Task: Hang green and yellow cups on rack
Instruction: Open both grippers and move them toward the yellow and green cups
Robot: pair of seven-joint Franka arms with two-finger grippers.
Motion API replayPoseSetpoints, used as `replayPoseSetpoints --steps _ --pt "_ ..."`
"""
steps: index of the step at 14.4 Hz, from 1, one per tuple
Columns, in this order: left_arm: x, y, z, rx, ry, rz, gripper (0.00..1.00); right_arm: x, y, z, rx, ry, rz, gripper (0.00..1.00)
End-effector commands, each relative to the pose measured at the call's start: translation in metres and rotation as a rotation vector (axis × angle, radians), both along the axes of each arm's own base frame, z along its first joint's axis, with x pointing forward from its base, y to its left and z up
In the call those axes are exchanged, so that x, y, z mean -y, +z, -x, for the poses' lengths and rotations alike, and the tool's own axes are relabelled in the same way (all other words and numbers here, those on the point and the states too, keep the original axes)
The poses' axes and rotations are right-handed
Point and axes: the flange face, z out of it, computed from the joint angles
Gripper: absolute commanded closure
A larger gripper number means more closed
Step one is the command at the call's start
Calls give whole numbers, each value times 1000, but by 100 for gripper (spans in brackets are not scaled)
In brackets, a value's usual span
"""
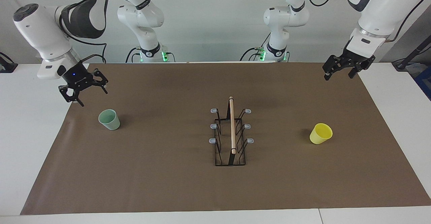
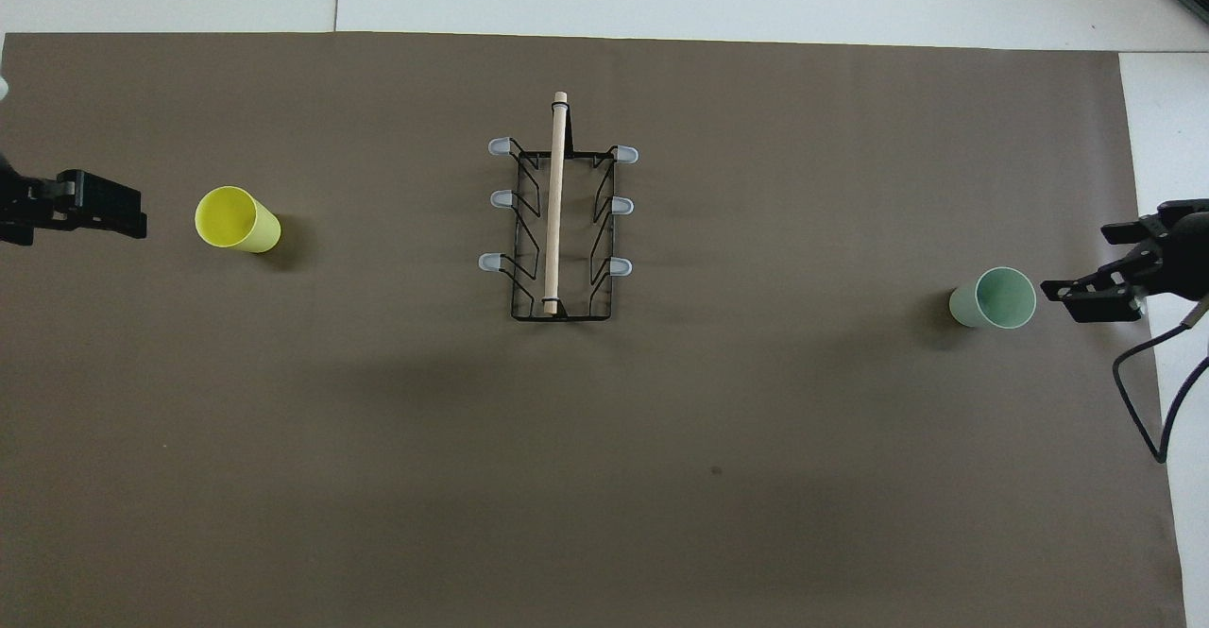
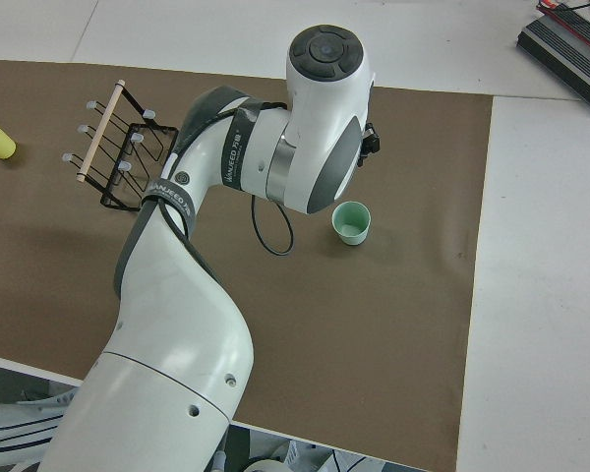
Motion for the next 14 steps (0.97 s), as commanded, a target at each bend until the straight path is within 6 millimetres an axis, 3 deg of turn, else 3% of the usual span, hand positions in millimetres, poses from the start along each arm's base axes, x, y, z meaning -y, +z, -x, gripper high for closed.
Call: replayPoseSetpoints --steps 1,4,5,6,8,11,14 --pt "-22 -16 -48 10 50 -13 0 40 -22 9 132 158 -149 0" --pt "-26 -51 -89 12 79 23 0 80 -60 15 210 255 -260 0" --pt "-50 -58 -94 19 126 55 0 89 -75 16 220 291 -267 0" --pt "-60 -74 -101 9 145 61 0 100 -91 18 237 302 -298 0" --pt "-66 -114 -119 -7 173 79 0 117 -118 24 256 342 -341 0" --pt "-73 -128 -130 -4 295 132 0 132 -148 41 277 413 -423 0" --pt "-83 -157 -136 -48 460 188 0 153 -229 56 365 434 -585 0"
